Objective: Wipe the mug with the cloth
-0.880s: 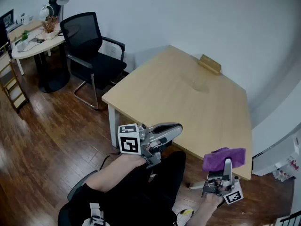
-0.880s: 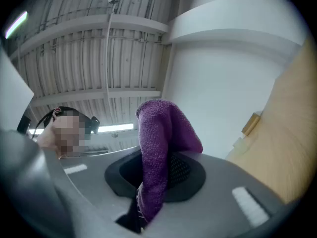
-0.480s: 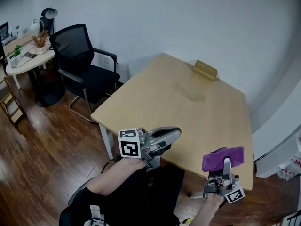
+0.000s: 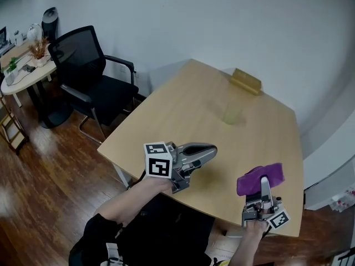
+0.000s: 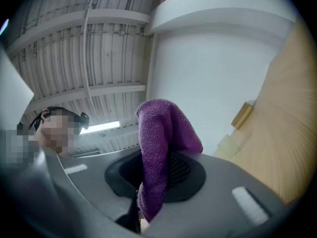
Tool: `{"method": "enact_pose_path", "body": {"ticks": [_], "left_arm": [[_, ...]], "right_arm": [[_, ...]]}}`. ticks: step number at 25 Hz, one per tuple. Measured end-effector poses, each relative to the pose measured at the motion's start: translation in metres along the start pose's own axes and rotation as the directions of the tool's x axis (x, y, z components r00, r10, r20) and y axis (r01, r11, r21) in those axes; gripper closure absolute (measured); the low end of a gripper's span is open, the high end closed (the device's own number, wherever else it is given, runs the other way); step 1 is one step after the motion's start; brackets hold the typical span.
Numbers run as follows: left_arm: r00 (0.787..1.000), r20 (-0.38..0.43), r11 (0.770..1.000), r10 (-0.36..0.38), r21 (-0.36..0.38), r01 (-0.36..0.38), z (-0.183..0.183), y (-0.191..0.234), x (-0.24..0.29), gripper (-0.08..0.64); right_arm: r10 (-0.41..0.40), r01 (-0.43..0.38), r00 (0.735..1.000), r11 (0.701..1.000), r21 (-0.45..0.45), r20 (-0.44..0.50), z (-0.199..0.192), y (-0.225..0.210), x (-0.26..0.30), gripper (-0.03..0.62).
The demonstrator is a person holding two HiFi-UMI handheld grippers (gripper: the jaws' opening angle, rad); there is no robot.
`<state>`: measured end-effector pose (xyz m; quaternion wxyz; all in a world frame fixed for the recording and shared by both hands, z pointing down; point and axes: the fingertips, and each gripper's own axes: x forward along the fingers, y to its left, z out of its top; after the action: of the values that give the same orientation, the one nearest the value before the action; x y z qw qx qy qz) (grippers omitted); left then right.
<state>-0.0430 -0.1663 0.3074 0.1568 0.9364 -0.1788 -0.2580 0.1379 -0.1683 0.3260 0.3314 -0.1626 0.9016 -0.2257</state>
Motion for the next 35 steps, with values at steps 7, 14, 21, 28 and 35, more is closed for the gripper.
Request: {"method": "enact_pose_path", "body": {"ticks": [7, 14, 21, 28, 35], "left_arm": [[0.995, -0.094, 0.999, 0.023, 0.028, -0.02, -0.001, 0.047, 0.022, 0.56], [0.976, -0.194, 0.995, 0.098, 0.037, -0.093, -0.005, 0.108, 0.053, 0.56], [0.964, -0.226, 0.989, 0.142, 0.066, -0.13, -0.007, 0.142, 0.058, 0.56], [0.898, -0.321, 0.916, 0.302, 0.36, -0.179, 0.012, 0.205, 0.081, 0.514], [0.747, -0.489, 0.755, 0.45, 0.655, -0.026, -0.017, 0.256, 0.103, 0.398]], "right_arm": [[-0.041, 0.047, 0.996, 0.996, 0.073, -0.084, -0.006, -0.044, 0.025, 0.535], [-0.12, 0.142, 0.976, 0.983, 0.114, -0.183, 0.009, -0.092, 0.055, 0.535], [-0.114, 0.141, 0.974, 0.981, 0.134, -0.195, 0.004, -0.117, 0.068, 0.535], [-0.118, 0.147, 0.968, 0.982, 0.12, -0.22, 0.004, -0.145, 0.085, 0.535], [-0.127, 0.161, 0.967, 0.977, 0.143, -0.219, -0.004, -0.167, 0.084, 0.535]]}}
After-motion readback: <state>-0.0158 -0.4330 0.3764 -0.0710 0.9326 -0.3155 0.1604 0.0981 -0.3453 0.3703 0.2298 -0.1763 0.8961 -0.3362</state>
